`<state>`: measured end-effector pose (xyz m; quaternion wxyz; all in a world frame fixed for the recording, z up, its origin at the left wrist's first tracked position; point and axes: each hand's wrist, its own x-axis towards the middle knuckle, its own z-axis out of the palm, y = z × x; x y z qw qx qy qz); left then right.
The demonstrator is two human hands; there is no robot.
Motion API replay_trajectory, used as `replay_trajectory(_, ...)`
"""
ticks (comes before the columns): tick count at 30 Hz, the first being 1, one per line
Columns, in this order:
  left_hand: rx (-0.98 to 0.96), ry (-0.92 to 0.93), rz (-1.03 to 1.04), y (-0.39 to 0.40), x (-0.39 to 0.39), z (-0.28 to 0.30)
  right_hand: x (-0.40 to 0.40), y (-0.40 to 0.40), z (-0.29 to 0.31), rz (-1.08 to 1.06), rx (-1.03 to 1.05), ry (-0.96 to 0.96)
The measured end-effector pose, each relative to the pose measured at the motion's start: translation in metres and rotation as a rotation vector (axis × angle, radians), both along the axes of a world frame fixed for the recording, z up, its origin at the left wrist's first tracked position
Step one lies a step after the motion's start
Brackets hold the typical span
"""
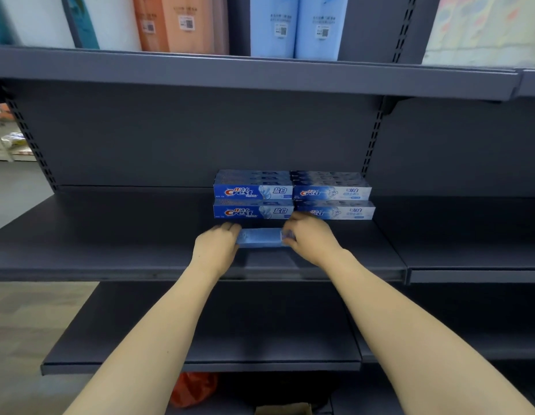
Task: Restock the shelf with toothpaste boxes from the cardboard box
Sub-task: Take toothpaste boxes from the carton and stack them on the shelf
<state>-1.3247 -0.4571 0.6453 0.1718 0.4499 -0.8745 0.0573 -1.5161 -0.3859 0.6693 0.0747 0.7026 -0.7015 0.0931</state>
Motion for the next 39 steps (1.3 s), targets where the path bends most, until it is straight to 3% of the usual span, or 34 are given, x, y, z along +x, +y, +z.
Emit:
replay_trajectory(9, -0.063, 0.104, -0.111, 0.01, 0.01, -0.009, 0.003, 0.016, -0.026, 0.004, -0.143, -0.036)
replay_trajectory(13, -0.047, 0.099, -0.112, 0.017, 0.012, -0.015, 0.004, 0.024, -0.029, -0.009, -0.067, 0.026)
replay_trajectory(18, 0.011, 0.116, -0.077, 0.022, 0.011, -0.018, 0.002, 0.032, -0.03, -0.009, -0.018, -0.035)
replay_trajectory(28, 0.165, -0.159, -0.081, 0.004, 0.014, 0.005, -0.026, 0.032, -0.001, -0.141, 0.103, -0.084)
replay_trajectory(34, 0.214, -0.215, -0.127, 0.008, -0.002, 0.003, -0.008, 0.019, -0.013, -0.067, 0.207, -0.03)
replay_trajectory(39, 0.132, -0.206, -0.147, 0.001, -0.001, 0.005, -0.002, 0.006, -0.015, -0.045, 0.174, 0.012)
